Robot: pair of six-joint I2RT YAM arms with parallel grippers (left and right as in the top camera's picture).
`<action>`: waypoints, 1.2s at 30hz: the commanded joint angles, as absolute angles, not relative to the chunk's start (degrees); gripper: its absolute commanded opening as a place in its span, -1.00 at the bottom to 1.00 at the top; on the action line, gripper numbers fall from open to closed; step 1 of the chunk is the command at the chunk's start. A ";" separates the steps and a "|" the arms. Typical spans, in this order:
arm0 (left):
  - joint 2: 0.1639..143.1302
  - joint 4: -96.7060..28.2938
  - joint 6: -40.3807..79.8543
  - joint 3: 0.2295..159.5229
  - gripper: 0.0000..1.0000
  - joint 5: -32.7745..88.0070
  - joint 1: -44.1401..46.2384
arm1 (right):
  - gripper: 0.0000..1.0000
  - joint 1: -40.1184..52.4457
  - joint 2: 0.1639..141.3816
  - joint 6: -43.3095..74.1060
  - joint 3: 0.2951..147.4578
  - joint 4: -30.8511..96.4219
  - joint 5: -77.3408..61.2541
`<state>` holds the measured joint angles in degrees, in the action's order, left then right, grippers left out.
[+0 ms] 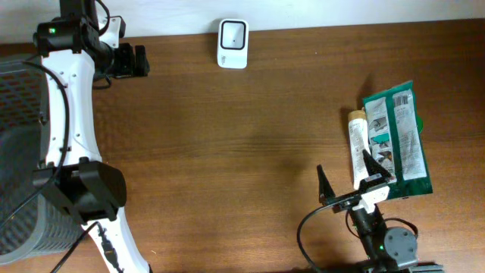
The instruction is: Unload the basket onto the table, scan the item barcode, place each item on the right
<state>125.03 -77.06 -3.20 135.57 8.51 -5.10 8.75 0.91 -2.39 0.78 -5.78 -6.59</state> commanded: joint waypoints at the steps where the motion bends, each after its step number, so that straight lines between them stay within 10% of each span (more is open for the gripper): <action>1: 123.72 -77.06 -3.46 136.18 0.98 8.51 -5.17 | 0.97 8.51 0.19 -2.57 0.32 0.34 -7.16; 25: 108.86 -76.69 -3.44 121.69 0.98 4.95 -4.99 | 0.97 8.51 0.19 -2.57 0.32 3.73 -8.19; 36: 61.32 -9.10 -4.82 54.24 0.98 6.17 -1.23 | 0.97 8.51 0.19 -2.57 0.32 3.73 -8.19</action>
<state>71.31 -16.45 -3.88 66.74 6.28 -1.19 8.75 0.69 -2.42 0.62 3.49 -7.22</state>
